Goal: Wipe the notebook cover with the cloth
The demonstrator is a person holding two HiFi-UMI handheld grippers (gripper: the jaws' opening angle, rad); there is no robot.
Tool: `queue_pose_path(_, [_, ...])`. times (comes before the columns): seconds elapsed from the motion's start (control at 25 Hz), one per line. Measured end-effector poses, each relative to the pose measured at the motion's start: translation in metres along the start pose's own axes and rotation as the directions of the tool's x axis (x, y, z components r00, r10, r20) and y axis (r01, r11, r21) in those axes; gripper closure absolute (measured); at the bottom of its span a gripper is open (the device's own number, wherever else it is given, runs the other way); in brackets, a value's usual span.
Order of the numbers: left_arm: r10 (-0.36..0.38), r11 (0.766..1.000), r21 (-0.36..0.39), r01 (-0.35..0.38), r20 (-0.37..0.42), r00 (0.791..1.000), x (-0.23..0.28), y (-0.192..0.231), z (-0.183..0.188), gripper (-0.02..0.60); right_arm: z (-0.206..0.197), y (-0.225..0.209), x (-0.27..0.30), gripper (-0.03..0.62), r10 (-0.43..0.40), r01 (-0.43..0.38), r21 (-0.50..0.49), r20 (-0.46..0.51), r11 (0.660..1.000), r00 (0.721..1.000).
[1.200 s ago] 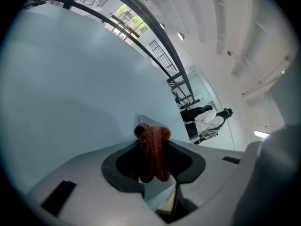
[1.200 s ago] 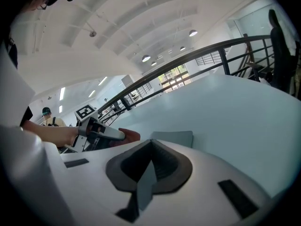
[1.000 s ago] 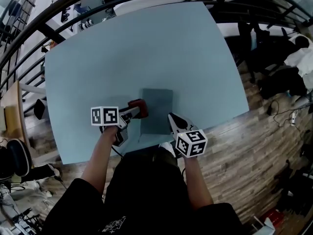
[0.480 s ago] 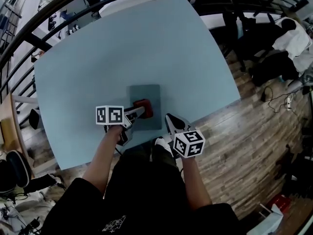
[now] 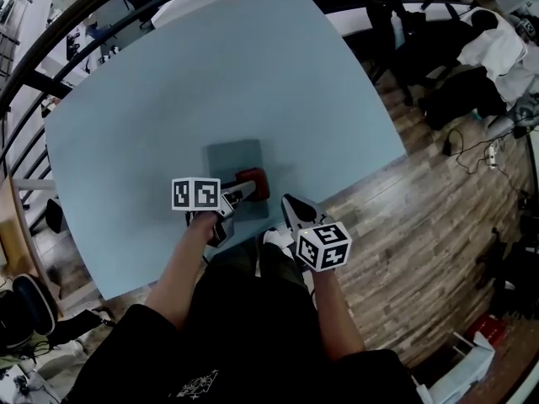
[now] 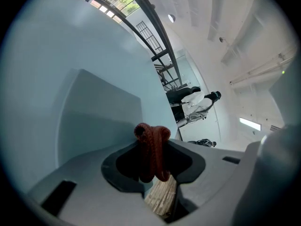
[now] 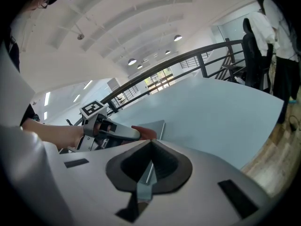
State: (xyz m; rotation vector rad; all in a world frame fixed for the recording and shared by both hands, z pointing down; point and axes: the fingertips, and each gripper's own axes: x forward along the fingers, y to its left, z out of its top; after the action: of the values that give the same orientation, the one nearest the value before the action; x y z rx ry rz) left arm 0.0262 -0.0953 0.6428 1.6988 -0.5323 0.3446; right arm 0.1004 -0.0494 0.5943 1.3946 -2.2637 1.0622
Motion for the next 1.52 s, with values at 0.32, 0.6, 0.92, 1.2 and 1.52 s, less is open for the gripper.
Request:
queue_pose_path(0.32, [0.001, 1.0, -0.017, -0.002, -0.018, 1.0, 0.01, 0.007, -0.007, 0.448, -0.005, -0.007, 0.001, 0.591, -0.003, 0.003, 0.005, -0.014, 1.0, 1.0])
queue_pose_path(0.6, [0.01, 0.999, -0.038, -0.01, -0.009, 1.0, 0.0, 0.016, -0.009, 0.448, -0.005, 0.001, 0.011, 0.591, 0.032, -0.033, -0.016, -0.038, 0.999, 0.999])
queue_pose_path(0.92, [0.031, 0.998, -0.061, -0.029, 0.018, 0.999, -0.022, 0.031, -0.005, 0.448, -0.001, 0.018, 0.028, 0.591, 0.079, -0.081, -0.04, -0.06, 0.996, 0.995])
queue_pose_path(1.2, [0.055, 0.996, -0.072, -0.051, 0.045, 0.998, -0.041, 0.043, 0.0, 0.448, 0.003, 0.035, 0.047, 0.591, 0.129, -0.135, -0.067, -0.087, 0.989, 0.988])
queue_pose_path(1.52, [0.082, 0.99, -0.12, -0.069, 0.105, 0.991, -0.076, 0.064, 0.003, 0.448, 0.007, 0.066, 0.072, 0.591, 0.202, -0.216, -0.114, -0.124, 0.97, 0.971])
